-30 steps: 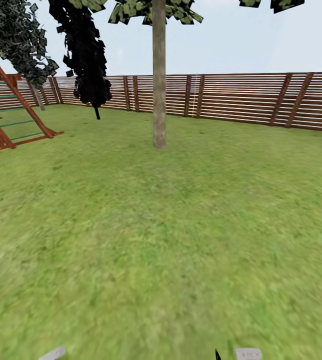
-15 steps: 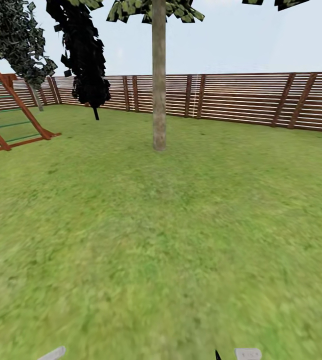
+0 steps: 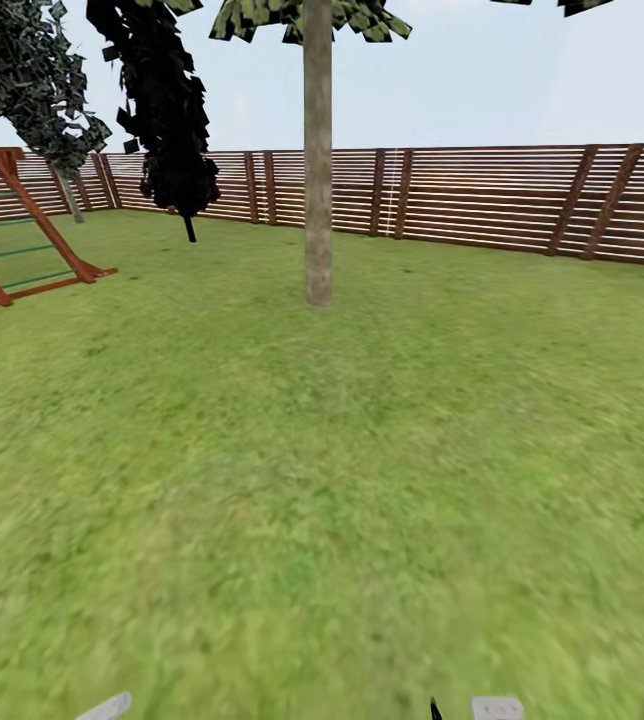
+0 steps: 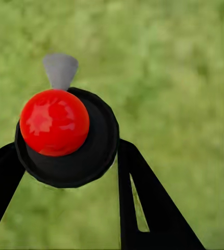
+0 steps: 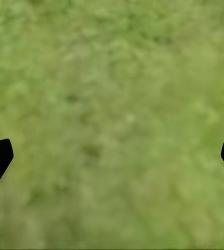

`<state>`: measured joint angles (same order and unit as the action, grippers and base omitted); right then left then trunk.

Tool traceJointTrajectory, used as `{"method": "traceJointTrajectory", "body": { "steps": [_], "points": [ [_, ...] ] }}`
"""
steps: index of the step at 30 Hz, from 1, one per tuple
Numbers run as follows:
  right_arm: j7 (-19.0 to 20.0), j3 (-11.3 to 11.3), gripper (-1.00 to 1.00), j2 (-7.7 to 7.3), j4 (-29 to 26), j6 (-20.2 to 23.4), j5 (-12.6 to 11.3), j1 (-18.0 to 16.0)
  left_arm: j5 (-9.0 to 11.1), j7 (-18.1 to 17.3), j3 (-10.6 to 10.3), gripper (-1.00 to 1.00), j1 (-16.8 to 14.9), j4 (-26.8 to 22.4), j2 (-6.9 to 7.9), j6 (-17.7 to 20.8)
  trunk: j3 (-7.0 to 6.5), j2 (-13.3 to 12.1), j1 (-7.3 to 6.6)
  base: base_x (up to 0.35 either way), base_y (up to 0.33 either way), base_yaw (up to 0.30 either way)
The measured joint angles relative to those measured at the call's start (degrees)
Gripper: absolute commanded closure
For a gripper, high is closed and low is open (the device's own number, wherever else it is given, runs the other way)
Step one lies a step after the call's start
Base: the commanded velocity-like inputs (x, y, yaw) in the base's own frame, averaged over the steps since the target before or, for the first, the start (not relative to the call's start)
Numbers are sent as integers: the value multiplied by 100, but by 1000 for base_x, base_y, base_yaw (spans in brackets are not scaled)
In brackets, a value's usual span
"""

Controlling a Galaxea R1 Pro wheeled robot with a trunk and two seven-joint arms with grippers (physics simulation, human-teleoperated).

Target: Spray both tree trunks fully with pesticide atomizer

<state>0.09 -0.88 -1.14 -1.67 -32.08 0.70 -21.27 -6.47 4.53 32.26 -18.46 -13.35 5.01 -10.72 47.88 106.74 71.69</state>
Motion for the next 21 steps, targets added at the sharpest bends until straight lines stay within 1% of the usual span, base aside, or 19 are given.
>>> {"method": "traceJointTrajectory", "body": {
  "steps": [21],
  "points": [
    [0,0,-100,0,0,0,0,0,12,-8,2,100,0,0,-1,3,0,0,0,341,0,0]
  ]
}}
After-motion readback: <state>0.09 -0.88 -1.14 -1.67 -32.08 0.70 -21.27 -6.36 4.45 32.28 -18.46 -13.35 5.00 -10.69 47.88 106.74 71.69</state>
